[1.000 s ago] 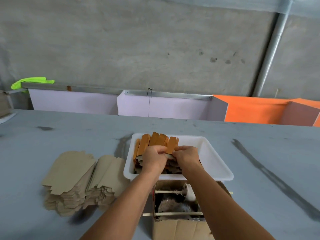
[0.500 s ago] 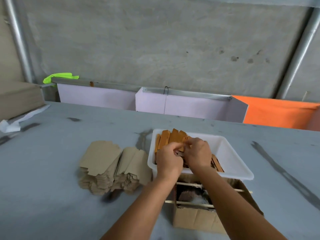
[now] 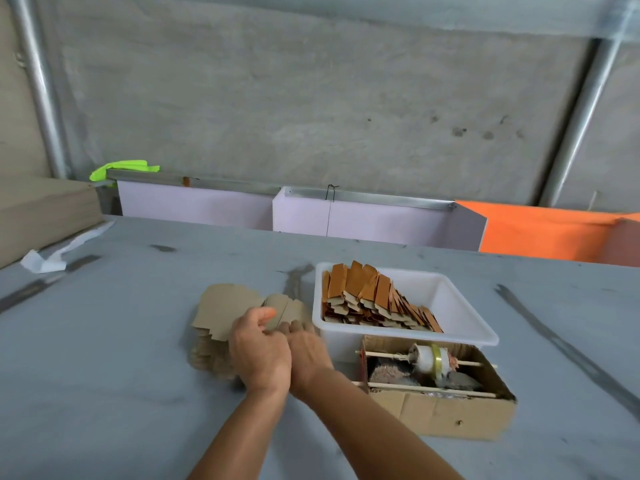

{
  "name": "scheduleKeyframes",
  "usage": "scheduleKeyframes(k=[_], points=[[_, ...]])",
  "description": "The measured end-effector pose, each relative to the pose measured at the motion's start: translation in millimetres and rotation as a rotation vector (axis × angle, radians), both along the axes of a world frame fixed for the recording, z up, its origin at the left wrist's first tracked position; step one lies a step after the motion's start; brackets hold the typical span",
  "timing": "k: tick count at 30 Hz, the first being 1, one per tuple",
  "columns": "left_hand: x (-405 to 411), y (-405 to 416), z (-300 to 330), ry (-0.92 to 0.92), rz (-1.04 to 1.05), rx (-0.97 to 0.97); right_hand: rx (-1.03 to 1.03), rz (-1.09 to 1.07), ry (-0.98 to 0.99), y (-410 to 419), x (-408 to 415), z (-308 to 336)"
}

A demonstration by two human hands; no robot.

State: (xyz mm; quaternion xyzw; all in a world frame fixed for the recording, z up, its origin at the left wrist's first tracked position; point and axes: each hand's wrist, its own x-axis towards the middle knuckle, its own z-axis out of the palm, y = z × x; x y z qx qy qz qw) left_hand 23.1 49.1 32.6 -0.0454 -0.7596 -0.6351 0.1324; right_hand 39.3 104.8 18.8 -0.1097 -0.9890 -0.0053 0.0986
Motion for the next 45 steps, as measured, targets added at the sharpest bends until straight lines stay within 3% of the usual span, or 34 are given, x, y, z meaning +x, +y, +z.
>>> scheduleKeyframes(k=[4,11,22,27,30,34,37,41,45], points=[[6,2,-2,-0.015,-0.024,0.007,0.056,-0.085,-0.012,-2,-7,-10],[6,0,-11,-0.029,-0.026,0.041,0.147,0.046,0.060,-1,-5,-19],[-1,-14,-18,-0.035,0.008,0.122,0.069,0.023,0.090,3,12,-8],[-4,-19,-22,-0.033,-0.005,0.167,0.155,-0.038,0.343,-12,31,14],[-4,-22,-21,-0.031,-0.039,0.152,0.083,-0.060,0.570,-10,40,23],[-2,-24,-15,-0.029,-0.160,0.109,-0.205,-0.191,0.729,8,60,39],[6,-23,-4,-0.008,-0.254,0.106,-0.572,-0.224,0.777,23,87,48],[24,-20,10,-0.181,-0.501,0.250,-1.081,-0.322,0.724,35,130,44],[47,-17,10,-0.268,-0.658,0.267,-1.286,-0.366,0.695,43,170,37]])
